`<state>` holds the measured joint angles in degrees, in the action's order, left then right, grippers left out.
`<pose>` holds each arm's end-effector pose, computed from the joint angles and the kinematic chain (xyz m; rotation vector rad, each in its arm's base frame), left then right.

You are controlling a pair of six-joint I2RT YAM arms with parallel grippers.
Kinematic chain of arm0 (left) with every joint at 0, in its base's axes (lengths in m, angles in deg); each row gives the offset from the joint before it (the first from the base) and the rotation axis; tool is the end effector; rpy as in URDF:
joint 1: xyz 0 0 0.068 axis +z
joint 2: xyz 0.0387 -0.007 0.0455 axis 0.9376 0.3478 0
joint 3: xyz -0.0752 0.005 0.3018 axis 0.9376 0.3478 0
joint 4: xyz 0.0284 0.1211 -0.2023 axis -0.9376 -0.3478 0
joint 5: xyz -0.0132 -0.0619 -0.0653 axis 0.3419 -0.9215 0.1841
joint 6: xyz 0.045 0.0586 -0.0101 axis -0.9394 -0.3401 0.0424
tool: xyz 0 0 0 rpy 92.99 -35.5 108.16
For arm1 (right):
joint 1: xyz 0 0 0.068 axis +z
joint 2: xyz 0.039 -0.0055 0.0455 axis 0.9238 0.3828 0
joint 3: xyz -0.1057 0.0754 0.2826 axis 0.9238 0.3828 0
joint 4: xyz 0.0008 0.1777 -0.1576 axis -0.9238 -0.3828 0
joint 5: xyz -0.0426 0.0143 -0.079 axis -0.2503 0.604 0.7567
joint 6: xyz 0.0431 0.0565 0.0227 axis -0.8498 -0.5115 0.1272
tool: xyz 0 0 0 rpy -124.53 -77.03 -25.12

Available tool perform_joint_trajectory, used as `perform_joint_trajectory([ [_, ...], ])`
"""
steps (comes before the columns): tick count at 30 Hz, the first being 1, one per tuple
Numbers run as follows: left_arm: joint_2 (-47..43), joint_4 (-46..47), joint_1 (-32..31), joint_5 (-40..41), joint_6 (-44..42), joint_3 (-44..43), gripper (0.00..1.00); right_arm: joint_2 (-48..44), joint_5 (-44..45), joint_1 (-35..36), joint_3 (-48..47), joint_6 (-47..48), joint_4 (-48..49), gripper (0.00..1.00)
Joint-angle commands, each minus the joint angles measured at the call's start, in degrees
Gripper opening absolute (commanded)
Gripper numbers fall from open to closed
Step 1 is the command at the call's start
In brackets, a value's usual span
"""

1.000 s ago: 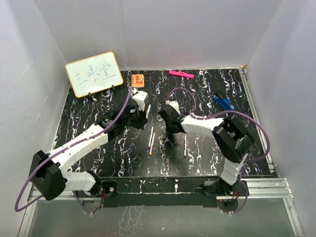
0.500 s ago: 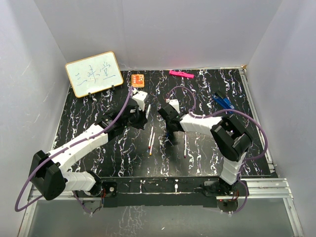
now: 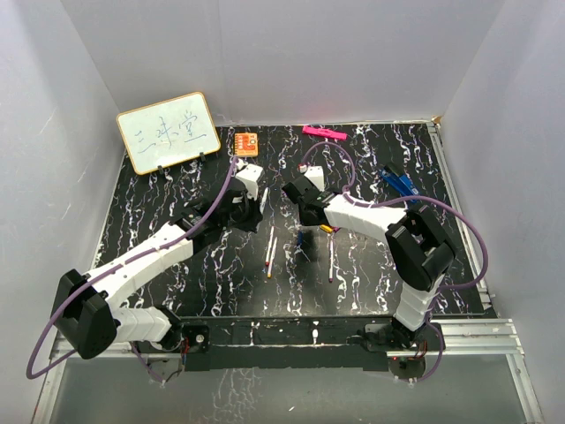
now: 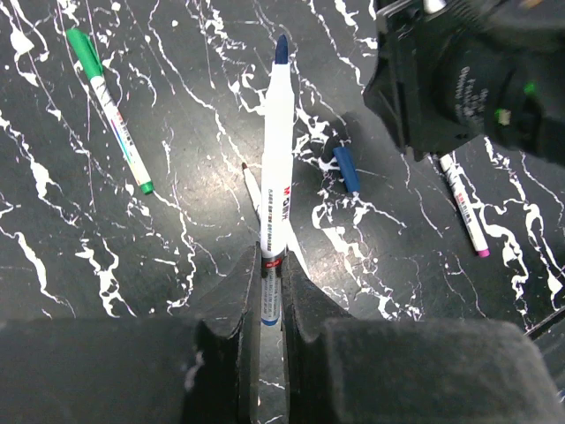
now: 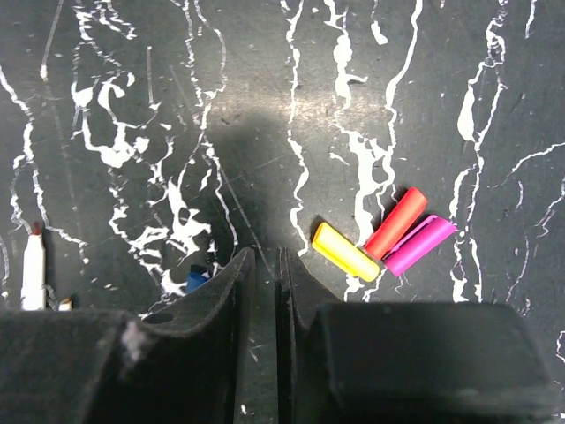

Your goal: Insert the pens into the pen caps

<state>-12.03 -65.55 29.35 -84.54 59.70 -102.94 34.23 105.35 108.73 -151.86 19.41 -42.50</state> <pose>0.2098 -0.1738 0.3255 0.4624 2.0839 -0.5087 0.2895 0.2166 0.2201 -0.0744 2.5090 -0.1330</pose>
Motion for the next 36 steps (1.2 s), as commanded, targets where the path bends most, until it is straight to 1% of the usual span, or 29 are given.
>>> perform_joint_trajectory([
  [1, -2.4, 0.4, 0.2, 2.0, 1.1, 1.6, 0.0, -2.8, -3.5, 0.0, -2.1, 0.3, 0.1, 0.17],
  [3, -2.5, 0.3, 0.3, 2.8, 1.8, 2.0, 0.0, -2.8, -6.0, 0.1, -1.5, 0.1, 0.5, 0.23],
  [7, -2.7, -0.2, 0.3, 4.0, 2.4, 2.8, 0.0, -2.8, -9.2, 0.7, -0.3, -1.0, 1.7, 0.3],
  [12, -3.1, -1.1, 0.7, 4.8, 3.1, 4.1, 0.0, -2.4, -10.8, 2.2, -0.3, -2.0, 2.5, 0.35],
  [20, -4.2, -1.8, 1.0, 4.8, 4.2, 5.9, 0.0, 1.6, -9.7, 3.7, -2.6, -3.1, 0.7, 0.36],
  [36, -3.8, -1.3, 1.4, 3.8, 4.0, 6.5, 0.0, 4.0, -8.3, 3.8, -2.7, -5.4, 0.1, 0.38],
])
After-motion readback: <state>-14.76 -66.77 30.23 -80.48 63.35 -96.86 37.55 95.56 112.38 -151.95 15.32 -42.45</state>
